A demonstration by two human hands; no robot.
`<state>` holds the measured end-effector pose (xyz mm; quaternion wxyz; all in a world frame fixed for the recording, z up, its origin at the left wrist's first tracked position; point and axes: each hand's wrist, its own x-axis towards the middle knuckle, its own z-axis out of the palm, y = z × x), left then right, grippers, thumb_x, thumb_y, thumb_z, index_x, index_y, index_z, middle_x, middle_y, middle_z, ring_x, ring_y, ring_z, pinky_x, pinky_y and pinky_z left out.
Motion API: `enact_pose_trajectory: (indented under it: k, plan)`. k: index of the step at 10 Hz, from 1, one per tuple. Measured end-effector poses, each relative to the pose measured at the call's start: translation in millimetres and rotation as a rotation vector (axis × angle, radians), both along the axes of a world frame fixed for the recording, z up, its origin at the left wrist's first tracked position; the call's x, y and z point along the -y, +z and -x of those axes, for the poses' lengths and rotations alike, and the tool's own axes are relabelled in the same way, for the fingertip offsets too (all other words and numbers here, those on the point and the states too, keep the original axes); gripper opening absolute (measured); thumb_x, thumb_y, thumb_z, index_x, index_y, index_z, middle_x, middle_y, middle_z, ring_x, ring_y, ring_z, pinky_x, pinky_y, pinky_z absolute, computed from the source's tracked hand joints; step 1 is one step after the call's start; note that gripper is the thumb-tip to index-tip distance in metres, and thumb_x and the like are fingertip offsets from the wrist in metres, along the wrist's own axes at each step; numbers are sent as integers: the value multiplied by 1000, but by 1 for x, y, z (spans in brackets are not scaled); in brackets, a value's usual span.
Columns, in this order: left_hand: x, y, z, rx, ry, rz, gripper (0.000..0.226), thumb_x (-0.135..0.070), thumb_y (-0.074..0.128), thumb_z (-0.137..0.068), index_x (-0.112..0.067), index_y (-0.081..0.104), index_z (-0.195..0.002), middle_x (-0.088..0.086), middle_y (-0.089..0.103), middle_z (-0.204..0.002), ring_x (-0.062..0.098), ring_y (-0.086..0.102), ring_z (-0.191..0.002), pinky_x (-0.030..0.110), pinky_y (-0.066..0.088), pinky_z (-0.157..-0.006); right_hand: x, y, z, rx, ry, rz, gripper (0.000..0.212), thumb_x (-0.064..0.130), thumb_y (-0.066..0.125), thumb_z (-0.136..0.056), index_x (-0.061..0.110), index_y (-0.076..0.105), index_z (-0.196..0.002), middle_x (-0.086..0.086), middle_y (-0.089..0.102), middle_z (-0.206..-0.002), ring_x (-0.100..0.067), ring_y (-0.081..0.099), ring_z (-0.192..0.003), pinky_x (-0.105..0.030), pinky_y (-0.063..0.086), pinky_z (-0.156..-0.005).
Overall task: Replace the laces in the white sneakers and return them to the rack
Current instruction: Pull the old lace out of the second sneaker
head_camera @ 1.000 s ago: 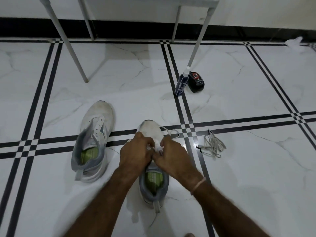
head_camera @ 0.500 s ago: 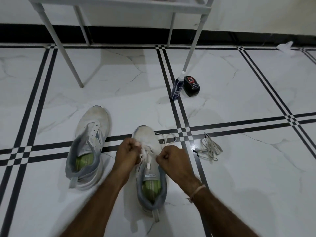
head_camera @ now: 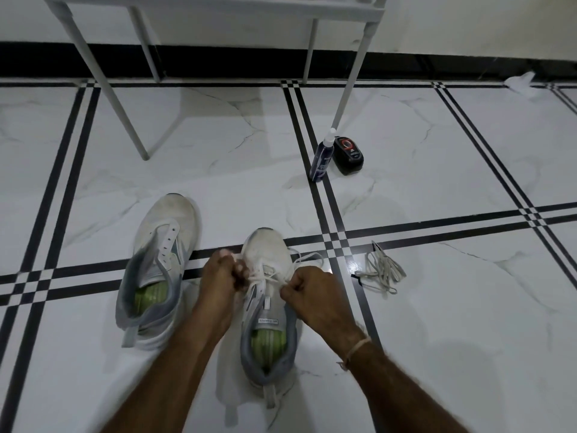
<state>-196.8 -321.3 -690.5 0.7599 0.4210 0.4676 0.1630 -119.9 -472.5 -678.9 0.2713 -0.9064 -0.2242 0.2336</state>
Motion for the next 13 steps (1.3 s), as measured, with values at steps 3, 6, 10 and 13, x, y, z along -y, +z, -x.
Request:
enact_pose_trajectory:
  k: [3, 6, 10, 13]
  plan:
    - [16, -6, -6, -508, -801, -1162, 13, -29, 69, -92, -19, 72, -99, 2, 58, -103, 18, 57, -96, 29, 47, -78, -4, -3, 2, -1, 29, 14, 34, 47, 71, -90, 13, 71, -88, -1, 71, -83, -16, 67, -77, -24, 50, -65]
    - [-10, 10, 4, -23, 31, 45, 29, -14, 44, -105, -20, 47, -76, -3, 55, -63, 19, 51, -63, 30, 40, -60, 1, -2, 1, 17, -4, -4, 25, 35, 73, -88, 13, 66, -79, -1, 66, -78, -17, 64, -75, -40, 56, -73]
    - [-13, -12, 7, -696, 79, -860, 24, -14, 45, -106, -12, 68, -98, -7, 65, -71, 15, 65, -72, 25, 44, -66, -1, 2, 4, 36, 23, 7, 26, 37, 70, -92, 13, 66, -83, 0, 67, -79, -14, 62, -74, -22, 46, -62]
    - [12, -12, 9, -437, -831, -1119, 15, -37, 69, -89, -26, 71, -100, -2, 67, -102, 21, 63, -95, 36, 44, -93, -3, 2, 5, 10, 37, -1, 32, 43, 72, -90, 11, 68, -85, -3, 68, -84, -16, 63, -77, -19, 39, -59]
